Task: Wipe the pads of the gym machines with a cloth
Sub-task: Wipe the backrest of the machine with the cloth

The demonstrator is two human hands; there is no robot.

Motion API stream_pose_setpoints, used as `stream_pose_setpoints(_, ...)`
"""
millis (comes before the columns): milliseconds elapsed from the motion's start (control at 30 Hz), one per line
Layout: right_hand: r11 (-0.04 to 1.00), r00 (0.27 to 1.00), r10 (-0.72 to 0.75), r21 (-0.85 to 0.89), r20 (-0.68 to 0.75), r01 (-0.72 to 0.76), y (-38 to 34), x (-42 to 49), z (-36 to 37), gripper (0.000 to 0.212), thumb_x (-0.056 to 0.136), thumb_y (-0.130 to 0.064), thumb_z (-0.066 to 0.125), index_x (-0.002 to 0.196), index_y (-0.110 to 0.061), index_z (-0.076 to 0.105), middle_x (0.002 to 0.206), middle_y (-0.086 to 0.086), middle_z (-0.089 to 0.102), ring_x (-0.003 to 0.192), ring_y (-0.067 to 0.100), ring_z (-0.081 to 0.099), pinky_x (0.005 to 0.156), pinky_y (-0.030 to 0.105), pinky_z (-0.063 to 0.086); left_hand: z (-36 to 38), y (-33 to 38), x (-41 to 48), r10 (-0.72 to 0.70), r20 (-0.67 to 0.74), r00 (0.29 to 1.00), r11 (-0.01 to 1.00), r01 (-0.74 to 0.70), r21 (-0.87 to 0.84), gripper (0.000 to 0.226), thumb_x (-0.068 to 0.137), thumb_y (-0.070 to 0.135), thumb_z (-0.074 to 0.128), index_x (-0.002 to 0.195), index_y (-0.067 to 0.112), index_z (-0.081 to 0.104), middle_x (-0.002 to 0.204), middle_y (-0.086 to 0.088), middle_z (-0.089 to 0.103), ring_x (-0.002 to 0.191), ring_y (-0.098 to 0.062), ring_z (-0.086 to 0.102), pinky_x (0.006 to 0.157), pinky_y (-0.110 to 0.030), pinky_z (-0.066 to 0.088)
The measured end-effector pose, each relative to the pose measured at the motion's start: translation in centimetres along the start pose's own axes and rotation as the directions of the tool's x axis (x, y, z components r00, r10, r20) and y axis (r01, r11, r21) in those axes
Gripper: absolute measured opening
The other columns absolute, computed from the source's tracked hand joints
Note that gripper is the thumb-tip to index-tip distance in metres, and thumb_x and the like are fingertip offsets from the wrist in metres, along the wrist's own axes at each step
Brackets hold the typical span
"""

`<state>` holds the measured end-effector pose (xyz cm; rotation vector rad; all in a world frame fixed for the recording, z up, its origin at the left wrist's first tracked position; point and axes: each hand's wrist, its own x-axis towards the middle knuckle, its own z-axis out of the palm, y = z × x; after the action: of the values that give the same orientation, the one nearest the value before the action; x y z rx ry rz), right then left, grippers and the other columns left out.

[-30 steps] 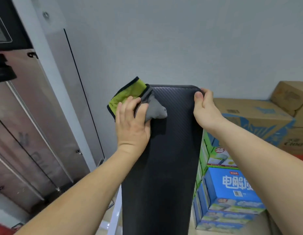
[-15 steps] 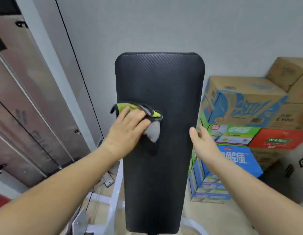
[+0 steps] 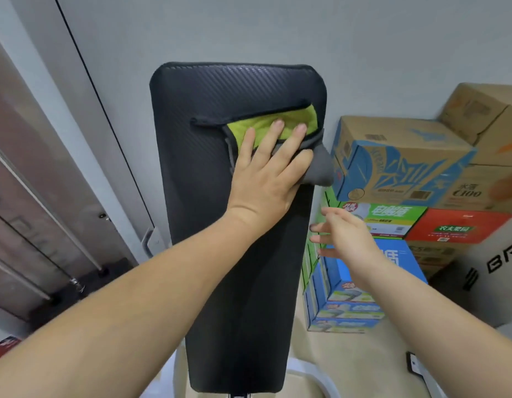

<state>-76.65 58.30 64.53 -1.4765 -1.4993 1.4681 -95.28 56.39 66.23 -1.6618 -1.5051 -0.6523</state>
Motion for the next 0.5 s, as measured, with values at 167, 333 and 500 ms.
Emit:
stream_pose_setpoints(167, 0.998, 0.997, 0.001, -0.057, -0.081, -0.006, 3.9, -0.3, 1.2, 0.035, 0.102, -0.031, 0.043, 0.13, -0.02, 0.061, 0.123, 0.007, 0.067, 0.115, 0.027, 0.063, 0.103, 0.055, 0.052, 3.1, 4.3, -12.9, 0.266, 0.207, 0.941, 0.963, -0.254, -0.085, 0.038, 0.091, 0.013, 0.06, 0.128, 0.021, 0.061, 0.159, -0.005, 0.045, 0.146, -0.038, 0.039, 0.124, -0.061, 0.015)
stream_pose_setpoints(333, 0.981, 0.999, 0.026, -0.189, -0.038, -0.033, 5.4, -1.2, 2.0, 0.049, 0.106, -0.018, 0.039, 0.155, -0.021, 0.041, 0.15, 0.003, 0.05, 0.135, 0.025, 0.049, 0.102, 0.033, 0.039, 0.7, 1.5, -21.6, 0.573, 0.465, 0.675, 0.81, -0.553, -0.196, 0.027, 0.098, 0.018, 0.064, 0.122, 0.027, 0.061, 0.157, 0.003, 0.046, 0.148, -0.026, 0.037, 0.129, -0.048, 0.0)
stream_pose_setpoints(500, 0.985, 0.999, -0.034, -0.166, 0.015, 0.036, 3.6, -1.4, 3.9, 0.04, 0.106, -0.041, 0.047, 0.143, -0.028, 0.049, 0.144, -0.003, 0.059, 0.131, 0.021, 0.055, 0.112, 0.041, 0.043, -3.9, -7.5, -11.3, 0.295, 0.22, 0.93, 0.95, -0.309, 0.034, 0.043, 0.092, 0.009, 0.061, 0.133, 0.02, 0.062, 0.159, -0.005, 0.047, 0.146, -0.031, 0.043, 0.124, -0.058, 0.022)
